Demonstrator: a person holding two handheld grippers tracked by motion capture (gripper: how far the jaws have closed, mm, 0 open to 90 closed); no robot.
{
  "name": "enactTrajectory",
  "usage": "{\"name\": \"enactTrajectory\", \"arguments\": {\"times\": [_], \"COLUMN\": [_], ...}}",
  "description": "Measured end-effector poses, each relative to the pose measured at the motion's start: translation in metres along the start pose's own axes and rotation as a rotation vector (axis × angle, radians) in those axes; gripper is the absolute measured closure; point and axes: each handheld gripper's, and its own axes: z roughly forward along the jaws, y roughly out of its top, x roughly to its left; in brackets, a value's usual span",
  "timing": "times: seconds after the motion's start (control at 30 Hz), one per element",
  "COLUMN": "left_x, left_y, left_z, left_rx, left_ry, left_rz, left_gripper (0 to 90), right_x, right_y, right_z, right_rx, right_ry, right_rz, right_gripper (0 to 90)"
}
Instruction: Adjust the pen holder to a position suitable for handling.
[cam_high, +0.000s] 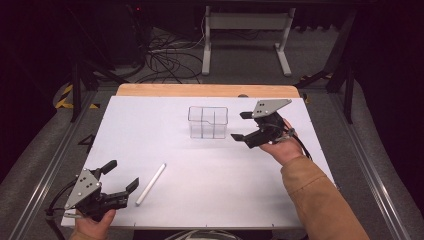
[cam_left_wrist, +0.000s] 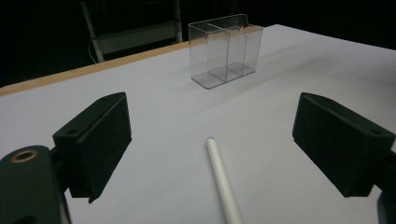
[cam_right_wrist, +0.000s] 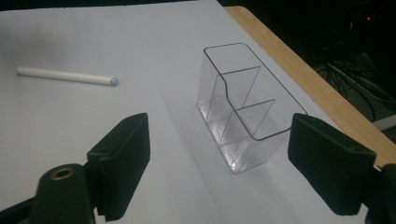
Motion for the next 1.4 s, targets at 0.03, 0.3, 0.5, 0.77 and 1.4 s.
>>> {"name": "enactTrajectory", "arguments": {"times": [0.03,0.3,0.5,0.77,1.4], "left_x": [0.000,0.001,0.001,0.001,0.002], "left_y": [0.000,0.000,-0.001,-0.001,-0.002], "left_z": [0.000,0.001,0.001,0.002,0.003], "left_rx": [0.003,0.006,0.004,0.008,0.014], "left_ry": [-0.001,-0.005,-0.003,-0.005,-0.009], "left_rz": [0.001,-0.003,-0.002,-0.005,-0.008], "left_gripper": [12.5,12.5,12.5,12.5,12.6], "right_x": [-0.002,-0.016,-0.024,-0.026,-0.022], "right_y": [0.001,-0.001,-0.005,0.000,0.006], "right_z": [0.002,0.022,0.034,0.047,0.082], "right_rx": [0.008,0.044,0.078,0.120,0.211], "right_ry": [-0.003,-0.007,-0.008,0.001,0.000], "right_rz": [-0.003,-0.014,-0.015,-0.050,-0.145], "right_gripper": [21.4,22.7,23.9,27.6,42.9]}}
